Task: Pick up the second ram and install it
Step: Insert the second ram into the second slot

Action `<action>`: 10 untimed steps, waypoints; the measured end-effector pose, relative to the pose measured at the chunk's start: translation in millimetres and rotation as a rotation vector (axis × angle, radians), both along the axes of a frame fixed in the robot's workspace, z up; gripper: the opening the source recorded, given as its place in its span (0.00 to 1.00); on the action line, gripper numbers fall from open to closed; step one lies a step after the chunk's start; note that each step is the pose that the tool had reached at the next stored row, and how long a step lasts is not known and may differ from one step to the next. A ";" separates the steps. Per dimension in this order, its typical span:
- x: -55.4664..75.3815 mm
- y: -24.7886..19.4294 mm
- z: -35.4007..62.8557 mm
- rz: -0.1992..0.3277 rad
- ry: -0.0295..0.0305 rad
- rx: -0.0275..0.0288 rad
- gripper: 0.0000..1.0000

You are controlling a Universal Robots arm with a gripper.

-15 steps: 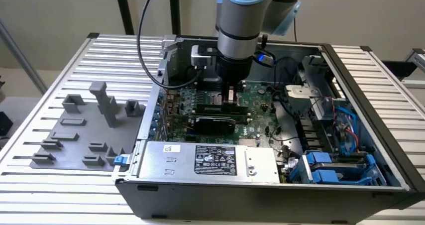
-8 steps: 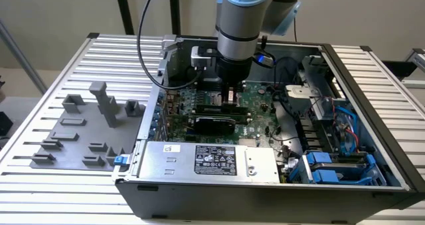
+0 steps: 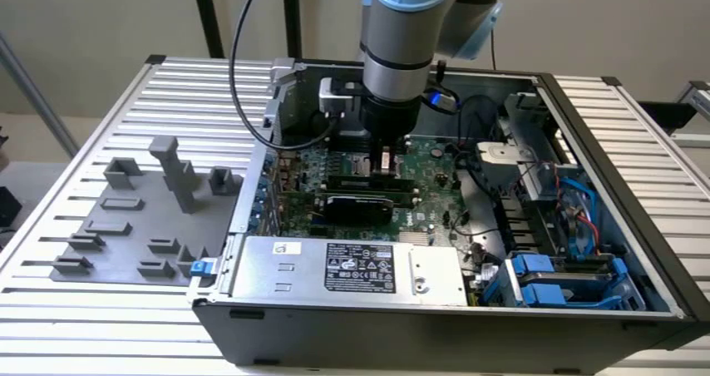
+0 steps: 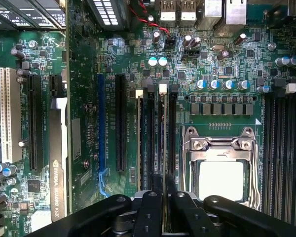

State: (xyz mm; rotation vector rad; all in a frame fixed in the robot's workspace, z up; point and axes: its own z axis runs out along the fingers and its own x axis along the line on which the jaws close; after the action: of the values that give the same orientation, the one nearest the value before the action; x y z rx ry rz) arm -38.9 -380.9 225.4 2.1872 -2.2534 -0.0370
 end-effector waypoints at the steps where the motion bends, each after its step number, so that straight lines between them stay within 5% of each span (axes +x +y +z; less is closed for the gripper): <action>1: 0.0 0.0 -0.2 0.000 0.0000 0.0000 0.00; 10: 0.0 0.5 -2.4 0.000 0.0000 -0.0001 0.00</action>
State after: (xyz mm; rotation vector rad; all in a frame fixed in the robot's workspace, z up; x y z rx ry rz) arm -38.9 -380.4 223.0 2.1872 -2.2533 -0.0369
